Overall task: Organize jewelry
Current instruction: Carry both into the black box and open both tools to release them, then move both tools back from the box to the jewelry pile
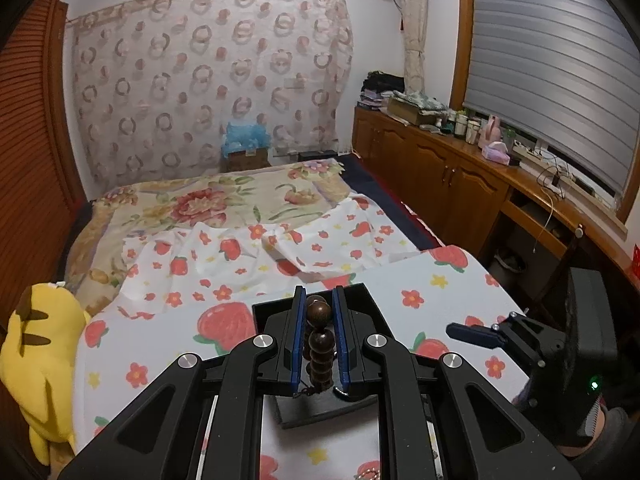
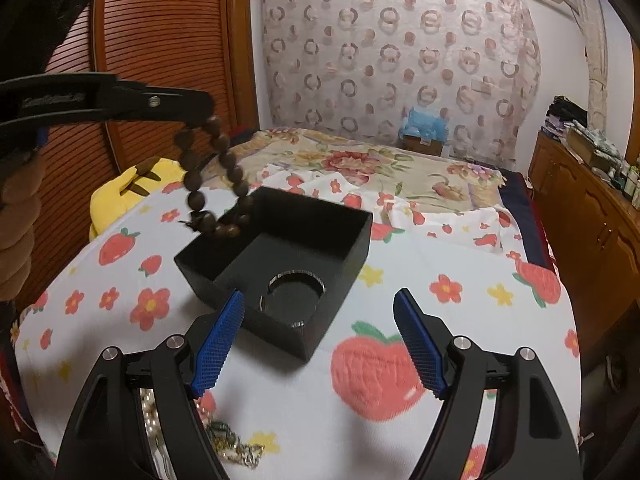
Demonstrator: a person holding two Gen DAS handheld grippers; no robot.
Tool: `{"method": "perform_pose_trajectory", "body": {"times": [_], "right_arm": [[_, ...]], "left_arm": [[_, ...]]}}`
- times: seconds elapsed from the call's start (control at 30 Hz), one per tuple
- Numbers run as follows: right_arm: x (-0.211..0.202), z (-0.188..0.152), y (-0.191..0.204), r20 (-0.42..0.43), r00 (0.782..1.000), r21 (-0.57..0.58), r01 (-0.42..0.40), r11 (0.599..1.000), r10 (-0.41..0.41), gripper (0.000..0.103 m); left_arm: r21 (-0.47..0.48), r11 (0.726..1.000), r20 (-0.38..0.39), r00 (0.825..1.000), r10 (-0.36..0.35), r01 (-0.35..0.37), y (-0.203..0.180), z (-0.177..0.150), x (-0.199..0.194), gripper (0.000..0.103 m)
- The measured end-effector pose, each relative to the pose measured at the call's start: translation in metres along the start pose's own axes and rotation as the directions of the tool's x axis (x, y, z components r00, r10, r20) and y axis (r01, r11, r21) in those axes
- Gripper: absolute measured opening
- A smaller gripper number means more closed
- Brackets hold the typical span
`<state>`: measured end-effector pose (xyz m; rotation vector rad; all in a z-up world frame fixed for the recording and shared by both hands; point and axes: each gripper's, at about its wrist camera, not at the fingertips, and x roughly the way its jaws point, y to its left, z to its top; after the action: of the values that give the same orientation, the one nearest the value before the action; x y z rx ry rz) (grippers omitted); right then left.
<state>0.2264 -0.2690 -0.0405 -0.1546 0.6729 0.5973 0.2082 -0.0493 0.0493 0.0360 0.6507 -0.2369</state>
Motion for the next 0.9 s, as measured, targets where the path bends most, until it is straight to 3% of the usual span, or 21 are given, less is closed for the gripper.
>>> {"method": "perform_pose_trajectory", "body": {"times": [0.3,0.9], "right_arm": [[-0.015,-0.019,0.001,0.003,1.000,0.012,-0.015,1.000,0.015,0.079],[-0.055,-0.065,0.038,-0.019,0.995,-0.013,-0.100,0.995,0.100,0.077]], "left_arm": [[0.004,1.000,-0.074,0.997,-0.012,0.012,-0.005,-0.019,0.022,0.012],[0.002,1.000,-0.076,0.997,-0.029,0.029,-0.002,-0.091,-0.027,0.018]]}}
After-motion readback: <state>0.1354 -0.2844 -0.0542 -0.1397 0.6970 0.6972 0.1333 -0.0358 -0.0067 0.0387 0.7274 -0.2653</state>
